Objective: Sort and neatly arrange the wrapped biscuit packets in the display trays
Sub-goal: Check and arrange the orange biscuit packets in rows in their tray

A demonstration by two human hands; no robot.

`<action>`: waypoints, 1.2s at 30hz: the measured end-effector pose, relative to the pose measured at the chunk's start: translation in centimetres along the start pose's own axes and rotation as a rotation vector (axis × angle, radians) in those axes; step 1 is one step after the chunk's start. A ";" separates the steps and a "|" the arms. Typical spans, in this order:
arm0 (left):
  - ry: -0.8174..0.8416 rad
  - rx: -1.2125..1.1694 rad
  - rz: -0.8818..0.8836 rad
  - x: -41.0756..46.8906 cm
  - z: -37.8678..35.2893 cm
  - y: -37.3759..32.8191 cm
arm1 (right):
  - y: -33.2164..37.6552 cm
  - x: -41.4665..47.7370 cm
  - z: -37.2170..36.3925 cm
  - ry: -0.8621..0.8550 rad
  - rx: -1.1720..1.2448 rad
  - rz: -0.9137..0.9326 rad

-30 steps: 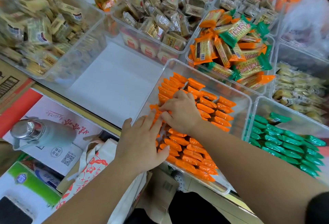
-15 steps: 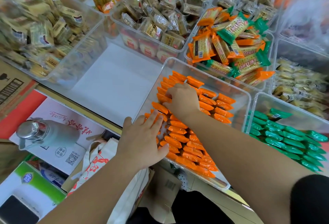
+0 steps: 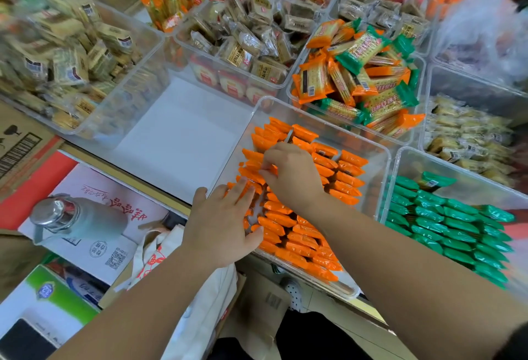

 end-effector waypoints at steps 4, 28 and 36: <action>0.013 -0.006 -0.006 -0.4 0.2 -0.1 | 0.0 -2.0 3.1 -0.105 0.094 -0.042; -0.344 -1.456 0.459 -17.0 11.1 -6.8 | 6.2 -18.4 17.5 0.111 1.221 -0.572; -0.227 -1.739 0.390 -19.1 11.6 -6.9 | 6.2 -19.3 16.7 0.268 1.653 -0.604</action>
Point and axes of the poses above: each hand's wrist, its own x-axis towards the middle knuckle, its own z-axis out of the back of the hand, y = z × x, the point moved 3 cm from there along x, towards the middle knuckle, and after that the axes turned 5 degrees about -x, right-handed, at the moved point
